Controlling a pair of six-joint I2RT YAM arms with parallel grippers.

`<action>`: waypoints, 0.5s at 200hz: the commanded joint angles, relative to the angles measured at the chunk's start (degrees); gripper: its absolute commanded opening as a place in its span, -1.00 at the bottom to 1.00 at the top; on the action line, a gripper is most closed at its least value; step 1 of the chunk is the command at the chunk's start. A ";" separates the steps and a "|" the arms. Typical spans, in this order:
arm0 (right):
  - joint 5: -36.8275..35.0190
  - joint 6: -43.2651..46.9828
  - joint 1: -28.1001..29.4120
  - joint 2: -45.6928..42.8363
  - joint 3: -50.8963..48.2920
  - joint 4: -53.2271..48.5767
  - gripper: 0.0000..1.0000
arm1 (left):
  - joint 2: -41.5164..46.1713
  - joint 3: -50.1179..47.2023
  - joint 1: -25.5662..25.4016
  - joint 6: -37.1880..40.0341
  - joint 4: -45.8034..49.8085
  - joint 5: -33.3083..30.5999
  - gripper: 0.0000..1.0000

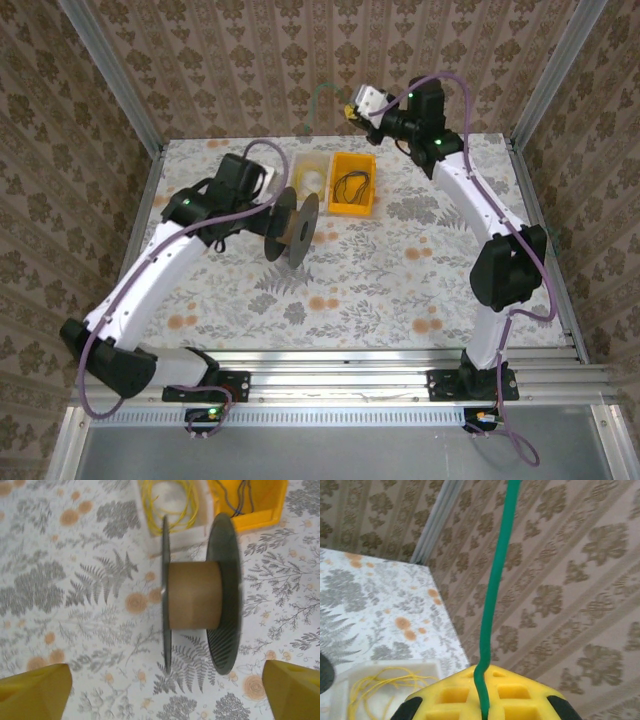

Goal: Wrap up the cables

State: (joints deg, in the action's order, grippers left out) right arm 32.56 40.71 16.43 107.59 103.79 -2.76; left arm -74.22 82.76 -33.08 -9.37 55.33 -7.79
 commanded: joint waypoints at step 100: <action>-3.10 5.66 9.61 -0.68 -16.83 -2.15 -1.00 | 6.76 -20.36 3.99 -3.03 -14.14 8.71 0.75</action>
State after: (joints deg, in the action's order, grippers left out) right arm 30.76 45.21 26.04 107.57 88.14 -4.97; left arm -67.77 64.10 -29.41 -10.92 44.95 -0.54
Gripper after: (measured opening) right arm 0.076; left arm 0.876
